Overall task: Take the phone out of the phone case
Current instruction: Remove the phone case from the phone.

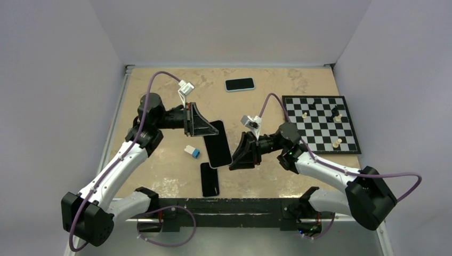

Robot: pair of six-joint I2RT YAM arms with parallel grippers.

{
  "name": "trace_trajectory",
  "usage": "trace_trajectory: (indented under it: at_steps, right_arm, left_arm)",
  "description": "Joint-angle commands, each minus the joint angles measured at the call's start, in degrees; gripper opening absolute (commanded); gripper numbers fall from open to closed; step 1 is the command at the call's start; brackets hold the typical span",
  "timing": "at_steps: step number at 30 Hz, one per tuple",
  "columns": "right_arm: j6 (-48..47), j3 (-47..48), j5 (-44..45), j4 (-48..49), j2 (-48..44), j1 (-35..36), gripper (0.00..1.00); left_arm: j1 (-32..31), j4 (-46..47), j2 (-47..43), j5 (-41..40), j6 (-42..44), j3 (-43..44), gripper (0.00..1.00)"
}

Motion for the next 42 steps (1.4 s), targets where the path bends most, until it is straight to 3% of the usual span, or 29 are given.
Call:
trace_trajectory:
  at_steps: [1, 9, 11, 14, 17, 21, 24, 28, 32, 38, 42]
  right_arm:
    - [0.33, 3.06, -0.11, 3.11, -0.06, 0.52, 0.30]
    - [-0.85, 3.24, 0.08, 1.51, -0.83, 1.23, 0.31]
    - [-2.07, 3.59, 0.09, 0.31, -0.67, 1.39, 0.25]
    - [-4.80, 3.76, -0.47, 0.35, -0.61, 2.03, 0.00]
    - [-12.93, 3.26, 1.61, -0.80, -3.27, 3.86, 0.00]
    - [-37.98, 10.57, 17.43, -23.10, -7.78, 9.38, 0.00]
    - [-44.86, 16.47, 22.45, -28.02, -5.89, 9.86, 0.00]
    - [-48.65, 21.49, 27.69, -30.69, -3.39, 9.86, 0.00]
    - [-49.95, 22.93, 37.14, -31.53, -3.64, 9.86, 0.00]
    - [-48.13, 16.04, 60.28, -24.82, -9.10, 10.09, 0.00]
    - [-51.86, 13.69, 64.69, -23.39, -12.54, 11.01, 0.00]
  left_arm:
    - [-0.17, 2.85, -0.81, 1.31, -0.38, 2.87, 0.00]
    - [-0.17, 0.34, -0.85, 1.02, 1.46, 3.64, 0.00]
    - [-0.17, 0.37, -1.02, 1.28, 1.45, 3.78, 0.00]
    - [-0.17, 0.65, -1.40, 1.71, 0.43, 3.81, 0.00]
    - [-0.24, 4.27, -1.12, 2.62, -4.09, 3.29, 0.00]
    - [-0.52, 14.65, -0.06, 3.65, -13.28, 0.61, 0.00]
    - [-0.53, 23.82, 1.70, 4.11, -21.05, -1.76, 0.00]
    - [-0.61, 30.60, 3.32, 3.63, -26.63, -3.50, 0.00]
    - [-0.62, 29.40, 3.46, 2.24, -25.50, -4.10, 0.00]
    - [-0.62, 24.11, 3.43, -2.76, -22.75, -4.81, 0.00]
    - [-1.21, 29.68, 6.27, -3.74, -27.29, -6.75, 0.00]
